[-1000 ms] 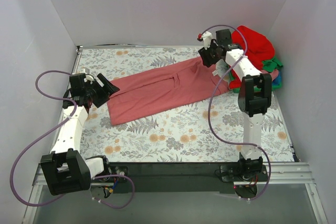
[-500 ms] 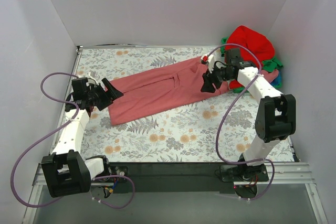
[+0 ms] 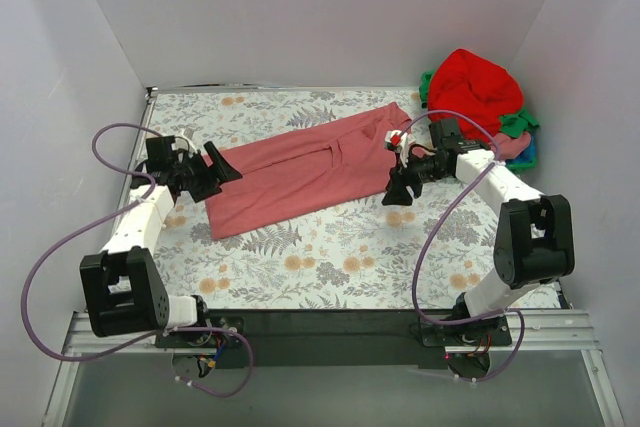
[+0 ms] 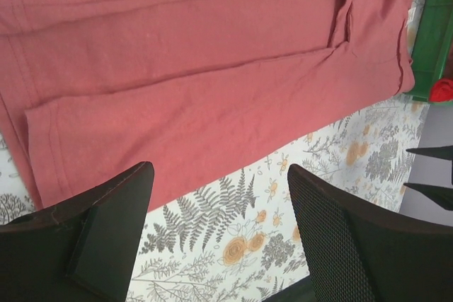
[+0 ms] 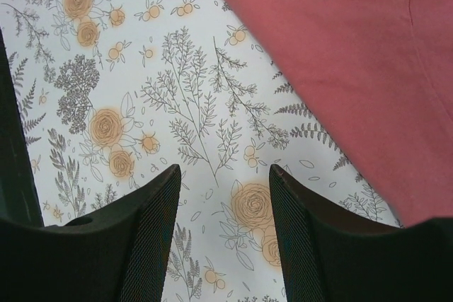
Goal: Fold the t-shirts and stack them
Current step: Fold the tshirt
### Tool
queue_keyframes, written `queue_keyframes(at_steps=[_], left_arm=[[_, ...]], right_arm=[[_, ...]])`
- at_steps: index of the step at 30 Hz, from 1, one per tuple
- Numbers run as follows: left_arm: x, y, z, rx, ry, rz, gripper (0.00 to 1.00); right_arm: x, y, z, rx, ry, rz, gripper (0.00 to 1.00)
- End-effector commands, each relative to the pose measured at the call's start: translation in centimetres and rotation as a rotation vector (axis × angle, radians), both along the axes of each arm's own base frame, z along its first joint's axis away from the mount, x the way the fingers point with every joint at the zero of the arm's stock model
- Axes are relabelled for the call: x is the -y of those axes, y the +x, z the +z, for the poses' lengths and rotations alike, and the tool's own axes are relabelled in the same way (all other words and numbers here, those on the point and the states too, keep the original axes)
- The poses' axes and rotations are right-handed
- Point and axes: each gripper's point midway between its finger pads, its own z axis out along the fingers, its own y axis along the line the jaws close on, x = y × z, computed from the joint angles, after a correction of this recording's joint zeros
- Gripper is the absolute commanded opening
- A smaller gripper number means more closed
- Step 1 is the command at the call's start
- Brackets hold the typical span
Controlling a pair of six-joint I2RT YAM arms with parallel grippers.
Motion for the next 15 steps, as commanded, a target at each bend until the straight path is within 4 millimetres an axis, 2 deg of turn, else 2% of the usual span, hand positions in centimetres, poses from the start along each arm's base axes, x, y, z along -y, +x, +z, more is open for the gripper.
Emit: queue_keyframes(at_steps=[1,4,5,7,8,10,15], left_arm=[[0.1,1.8,1.9,0.070,0.034,-0.053,0.76],[-0.1,3.5,2.0,0.082,0.072,-0.083,0.76],[-0.3,4.3,2.6,0.099,0.091,-0.084,0.76],[-0.2,5.4,2.1,0.097,0.117,-0.109,0.76],[-0.4,6.3,2.9,0.122,0.136,-0.107,0.76],[-0.6,7.2,2.4,0.123,0.165,-0.127,0.76],[-0.4,9.5,3.2,0.177,0.218,-0.197,0.76]], right_arm=[[-0.4,-0.3,1.6,0.046,0.061,0.033,0.60],[-0.5,-0.5,1.7,0.048,0.070,0.040,0.59],[-0.4,-0.5,1.8,0.055,0.072,0.041,0.59],[-0.4,-0.6,2.1,0.064,0.073,0.040,0.60],[-0.3,-0.5,2.2,0.068,0.075,0.039,0.59],[-0.3,-0.7,2.2,0.070,0.075,0.040,0.59],[-0.1,-0.7,2.7,0.084,0.085,0.038,0.59]])
